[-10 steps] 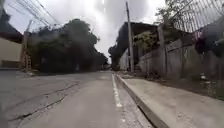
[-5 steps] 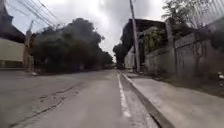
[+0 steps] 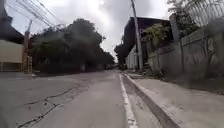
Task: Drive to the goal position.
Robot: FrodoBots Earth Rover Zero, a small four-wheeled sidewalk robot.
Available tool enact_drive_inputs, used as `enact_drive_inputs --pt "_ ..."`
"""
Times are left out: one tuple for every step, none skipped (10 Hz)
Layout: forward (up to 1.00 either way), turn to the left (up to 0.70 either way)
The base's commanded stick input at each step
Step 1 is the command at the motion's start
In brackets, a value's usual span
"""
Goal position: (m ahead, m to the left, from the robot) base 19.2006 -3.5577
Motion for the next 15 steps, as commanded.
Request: enact_drive_inputs --pt "0.70 -0.31" --pt "0.70 -0.31" --pt "0.70 -0.10" --pt "0.70 -0.02" --pt "0.70 0.00" --pt "0.70 0.00" --pt "0.70 0.00" --pt "0.70 0.00" --pt "0.70 -0.16" --pt "0.70 -0.19" --pt "0.70 0.00" --pt "0.70 0.00" --pt "0.70 0.00" --pt "0.70 0.00" --pt "0.70 0.00"
